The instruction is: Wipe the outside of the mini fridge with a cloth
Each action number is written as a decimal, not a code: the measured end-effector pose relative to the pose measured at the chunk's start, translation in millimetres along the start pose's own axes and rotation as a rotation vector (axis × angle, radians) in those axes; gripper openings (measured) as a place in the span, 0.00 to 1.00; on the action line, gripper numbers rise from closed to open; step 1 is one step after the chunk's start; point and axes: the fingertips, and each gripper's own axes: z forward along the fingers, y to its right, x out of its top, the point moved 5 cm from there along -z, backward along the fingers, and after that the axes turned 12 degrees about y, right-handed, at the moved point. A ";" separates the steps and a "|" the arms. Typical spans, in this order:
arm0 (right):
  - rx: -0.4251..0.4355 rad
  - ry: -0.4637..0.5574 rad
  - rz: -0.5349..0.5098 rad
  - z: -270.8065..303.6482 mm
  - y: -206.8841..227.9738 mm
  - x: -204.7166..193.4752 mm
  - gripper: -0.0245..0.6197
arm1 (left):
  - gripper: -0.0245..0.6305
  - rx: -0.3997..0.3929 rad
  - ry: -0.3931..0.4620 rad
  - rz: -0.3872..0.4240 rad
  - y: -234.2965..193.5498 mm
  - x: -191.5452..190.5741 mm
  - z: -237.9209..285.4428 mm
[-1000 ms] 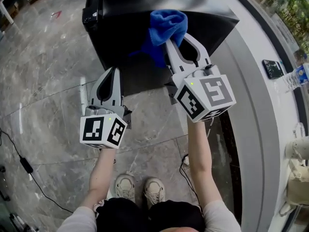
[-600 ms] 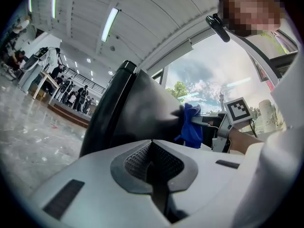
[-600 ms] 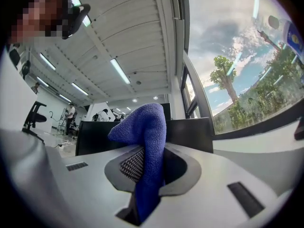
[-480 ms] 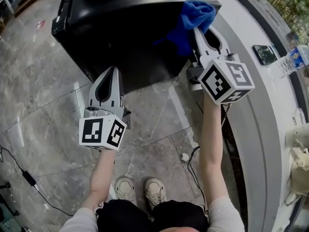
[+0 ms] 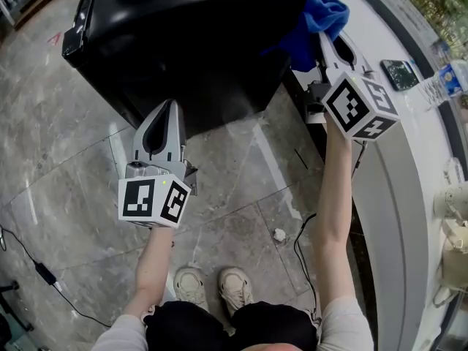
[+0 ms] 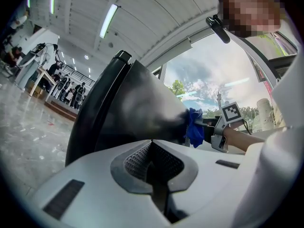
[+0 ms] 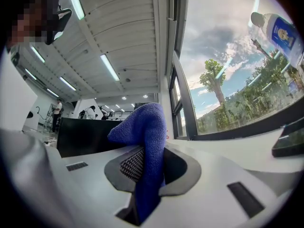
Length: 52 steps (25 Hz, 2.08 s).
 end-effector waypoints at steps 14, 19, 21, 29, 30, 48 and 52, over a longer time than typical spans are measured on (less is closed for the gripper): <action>-0.107 -0.001 -0.044 -3.3 33.9 4.4 0.16 | 0.04 0.027 -0.010 0.012 -8.1 -4.9 -6.6; -0.070 0.069 0.022 -34.9 5.8 19.7 0.16 | 0.04 0.065 -0.021 0.049 -15.6 -3.0 -24.1; 0.017 0.107 0.066 -42.3 -31.1 23.2 0.16 | 0.04 0.111 -0.012 0.056 -27.1 3.3 -36.9; 0.327 0.073 0.225 -27.5 -187.6 -12.5 0.16 | 0.04 0.234 -0.023 0.110 -73.0 24.3 -73.5; 0.356 0.060 0.243 -25.0 -204.5 -19.1 0.16 | 0.04 0.241 -0.019 0.119 -76.7 28.3 -76.5; 0.488 -0.016 0.234 0.5 -318.2 -71.0 0.16 | 0.04 0.294 -0.040 0.030 -108.6 19.1 -100.3; 0.469 -0.007 0.209 -2.7 -299.5 -69.9 0.16 | 0.04 0.255 -0.057 0.014 -93.3 7.7 -88.8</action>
